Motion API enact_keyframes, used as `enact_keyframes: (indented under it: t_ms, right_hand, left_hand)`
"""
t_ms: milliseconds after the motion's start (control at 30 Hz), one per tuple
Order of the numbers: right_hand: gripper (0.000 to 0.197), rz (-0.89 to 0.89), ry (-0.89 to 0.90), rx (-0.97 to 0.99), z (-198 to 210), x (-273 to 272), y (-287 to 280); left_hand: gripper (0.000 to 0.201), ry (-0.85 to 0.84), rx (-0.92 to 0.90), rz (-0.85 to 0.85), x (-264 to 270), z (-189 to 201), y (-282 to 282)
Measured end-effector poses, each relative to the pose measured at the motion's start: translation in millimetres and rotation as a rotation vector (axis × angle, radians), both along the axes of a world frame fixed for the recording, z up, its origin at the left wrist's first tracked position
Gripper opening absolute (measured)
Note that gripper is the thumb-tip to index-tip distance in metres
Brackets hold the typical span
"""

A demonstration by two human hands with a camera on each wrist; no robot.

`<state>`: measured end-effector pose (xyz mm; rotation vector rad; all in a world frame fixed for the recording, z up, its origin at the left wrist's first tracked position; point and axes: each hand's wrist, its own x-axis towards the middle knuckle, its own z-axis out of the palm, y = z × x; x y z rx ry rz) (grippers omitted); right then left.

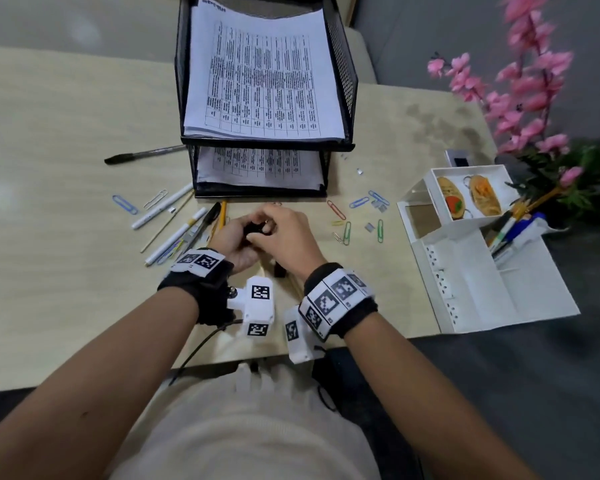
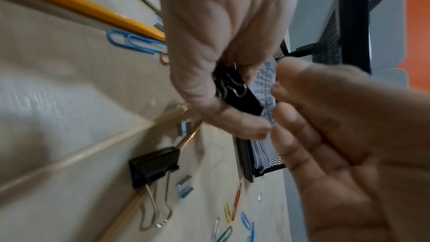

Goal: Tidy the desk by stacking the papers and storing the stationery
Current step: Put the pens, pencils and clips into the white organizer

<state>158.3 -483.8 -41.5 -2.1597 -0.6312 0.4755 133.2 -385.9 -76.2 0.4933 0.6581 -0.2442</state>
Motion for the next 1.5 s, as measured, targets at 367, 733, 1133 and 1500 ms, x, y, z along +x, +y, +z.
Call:
enact_keyframes:
  t_ms: [367, 733, 1133, 1500]
  right_hand:
    - [0.024, -0.081, 0.067, -0.523, -46, 2, -33]
    - [0.013, -0.362, 0.176, -0.142, -47, -4, -43]
    - [0.017, -0.997, -0.041, 0.031, 23, 59, -228]
    - [0.026, -0.857, 0.007, -0.452, 6, 64, -322]
  left_hand:
    - [0.033, 0.244, 0.498, -0.11, -6, -21, 32]
    - [0.029, 0.169, 0.642, -0.23, 5, -13, 12]
    - [0.013, -0.232, 0.699, -0.657, 65, 34, -119]
    - [0.015, -0.242, 0.861, -0.883, 104, 40, -246]
